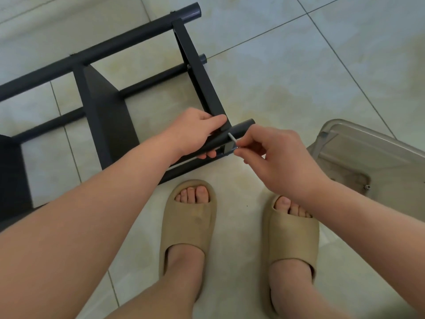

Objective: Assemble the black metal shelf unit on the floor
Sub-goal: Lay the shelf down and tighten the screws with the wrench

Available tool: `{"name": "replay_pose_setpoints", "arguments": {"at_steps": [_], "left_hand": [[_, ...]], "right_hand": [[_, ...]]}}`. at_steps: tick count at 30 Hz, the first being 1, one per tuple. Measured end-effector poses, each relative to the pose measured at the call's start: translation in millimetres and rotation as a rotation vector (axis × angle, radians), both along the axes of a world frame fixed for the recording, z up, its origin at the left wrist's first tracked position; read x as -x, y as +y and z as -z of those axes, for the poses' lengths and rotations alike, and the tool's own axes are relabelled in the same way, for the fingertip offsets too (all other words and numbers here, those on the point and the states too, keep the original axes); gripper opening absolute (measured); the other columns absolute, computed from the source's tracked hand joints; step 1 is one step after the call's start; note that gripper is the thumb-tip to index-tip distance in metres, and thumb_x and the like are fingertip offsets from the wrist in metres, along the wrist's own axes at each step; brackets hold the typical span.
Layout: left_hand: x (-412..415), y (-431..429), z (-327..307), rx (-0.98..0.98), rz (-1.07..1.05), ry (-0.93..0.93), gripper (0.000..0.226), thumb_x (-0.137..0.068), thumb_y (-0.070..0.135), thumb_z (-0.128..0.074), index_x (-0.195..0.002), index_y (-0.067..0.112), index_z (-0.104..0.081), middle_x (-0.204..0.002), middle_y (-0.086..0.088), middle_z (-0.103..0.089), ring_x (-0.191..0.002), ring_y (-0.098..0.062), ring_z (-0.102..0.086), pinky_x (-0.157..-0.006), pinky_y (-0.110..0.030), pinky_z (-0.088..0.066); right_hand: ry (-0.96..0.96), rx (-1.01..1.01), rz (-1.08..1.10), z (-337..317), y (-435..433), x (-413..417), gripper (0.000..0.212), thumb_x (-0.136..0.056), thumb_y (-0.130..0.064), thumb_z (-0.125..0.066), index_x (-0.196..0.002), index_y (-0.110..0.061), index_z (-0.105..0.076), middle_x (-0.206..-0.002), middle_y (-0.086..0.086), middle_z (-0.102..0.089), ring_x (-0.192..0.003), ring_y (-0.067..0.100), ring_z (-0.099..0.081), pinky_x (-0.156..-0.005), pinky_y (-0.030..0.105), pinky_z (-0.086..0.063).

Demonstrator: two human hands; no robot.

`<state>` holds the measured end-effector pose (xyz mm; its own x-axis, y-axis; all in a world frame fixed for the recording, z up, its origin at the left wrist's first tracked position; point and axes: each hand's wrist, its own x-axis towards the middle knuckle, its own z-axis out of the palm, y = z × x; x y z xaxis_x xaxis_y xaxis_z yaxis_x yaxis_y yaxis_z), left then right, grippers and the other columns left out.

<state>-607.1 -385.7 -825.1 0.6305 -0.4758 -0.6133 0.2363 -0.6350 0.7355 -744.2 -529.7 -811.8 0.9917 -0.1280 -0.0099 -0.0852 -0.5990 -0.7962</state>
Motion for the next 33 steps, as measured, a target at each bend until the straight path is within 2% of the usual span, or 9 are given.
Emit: {"name": "replay_pose_setpoints", "arguments": {"at_steps": [9,16,21,24,26,29,31,33], "left_hand": [[-2.3,1.0,6.4,-0.006,0.022,-0.067,0.043,-0.101,0.037,-0.053,-0.096,-0.004,-0.067,-0.082,-0.022,-0.073,-0.052,-0.022,-0.068,-0.046,-0.027,-0.052],[-1.5,0.6,5.7,-0.005,0.019,-0.072,0.041,-0.102,0.037,-0.053,-0.096,-0.001,-0.068,-0.067,-0.012,-0.071,-0.048,-0.018,-0.066,-0.044,-0.024,-0.049],[-1.5,0.7,6.2,0.001,0.023,-0.078,0.043,-0.101,0.037,-0.053,-0.097,-0.003,-0.067,-0.077,-0.017,-0.072,-0.049,-0.019,-0.067,-0.043,-0.024,-0.048],[-1.6,1.0,6.4,0.007,0.022,-0.07,0.043,-0.101,0.037,-0.054,-0.097,-0.004,-0.067,-0.078,-0.018,-0.073,-0.05,-0.02,-0.067,-0.043,-0.025,-0.048],[-1.5,1.2,6.6,0.014,0.022,-0.065,0.042,-0.101,0.036,-0.054,-0.096,-0.004,-0.067,-0.08,-0.018,-0.073,-0.05,-0.02,-0.067,-0.043,-0.025,-0.048],[-2.0,1.3,7.0,0.014,0.019,-0.057,0.041,-0.101,0.036,-0.054,-0.094,-0.002,-0.067,-0.072,-0.013,-0.072,-0.05,-0.021,-0.067,-0.042,-0.024,-0.047],[-1.9,1.3,6.8,0.014,0.012,-0.052,0.041,-0.101,0.035,-0.054,-0.091,-0.002,-0.067,-0.064,-0.007,-0.07,-0.049,-0.02,-0.067,-0.041,-0.024,-0.046],[-0.9,1.0,6.5,0.016,0.011,-0.051,0.04,-0.101,0.036,-0.054,-0.089,-0.001,-0.066,-0.062,-0.007,-0.07,-0.049,-0.02,-0.066,-0.042,-0.024,-0.047]], "right_hand": [[0.071,-0.141,0.052,2.4,-4.1,9.1,0.004,-0.092,-0.009,-0.073,-0.089,-0.008,-0.069,-0.071,0.003,-0.069,-0.069,0.021,-0.067,-0.07,0.038,-0.052],[0.071,-0.146,0.058,4.5,-1.2,4.8,0.008,-0.092,-0.008,-0.072,-0.088,-0.013,-0.068,-0.072,-0.002,-0.071,-0.071,0.014,-0.068,-0.072,0.033,-0.053],[0.068,-0.076,0.032,6.5,5.9,-1.5,0.002,-0.092,-0.008,-0.071,-0.091,-0.006,-0.07,-0.073,0.0,-0.07,-0.07,0.02,-0.068,-0.069,0.038,-0.052],[0.118,-0.089,0.08,7.7,9.7,-10.5,0.005,-0.093,-0.009,-0.071,-0.09,-0.012,-0.068,-0.072,-0.004,-0.069,-0.069,0.012,-0.068,-0.069,0.029,-0.053],[0.19,-0.197,0.17,8.9,12.3,-15.1,0.013,-0.092,-0.008,-0.07,-0.083,-0.016,-0.065,-0.066,-0.005,-0.068,-0.064,0.008,-0.068,-0.067,0.023,-0.055],[0.237,-0.399,0.313,9.4,19.8,-15.8,0.012,-0.091,-0.004,-0.07,-0.081,-0.01,-0.066,-0.068,0.004,-0.071,-0.06,0.012,-0.069,-0.066,0.029,-0.06],[0.237,-0.396,0.346,9.5,24.2,-15.3,0.011,-0.091,-0.005,-0.07,-0.082,-0.01,-0.066,-0.071,0.003,-0.072,-0.061,0.014,-0.069,-0.066,0.032,-0.06],[0.24,-0.298,0.337,9.9,25.7,-16.6,0.015,-0.092,-0.009,-0.069,-0.08,-0.017,-0.065,-0.069,0.002,-0.07,-0.062,0.014,-0.068,-0.068,0.034,-0.058]]}}
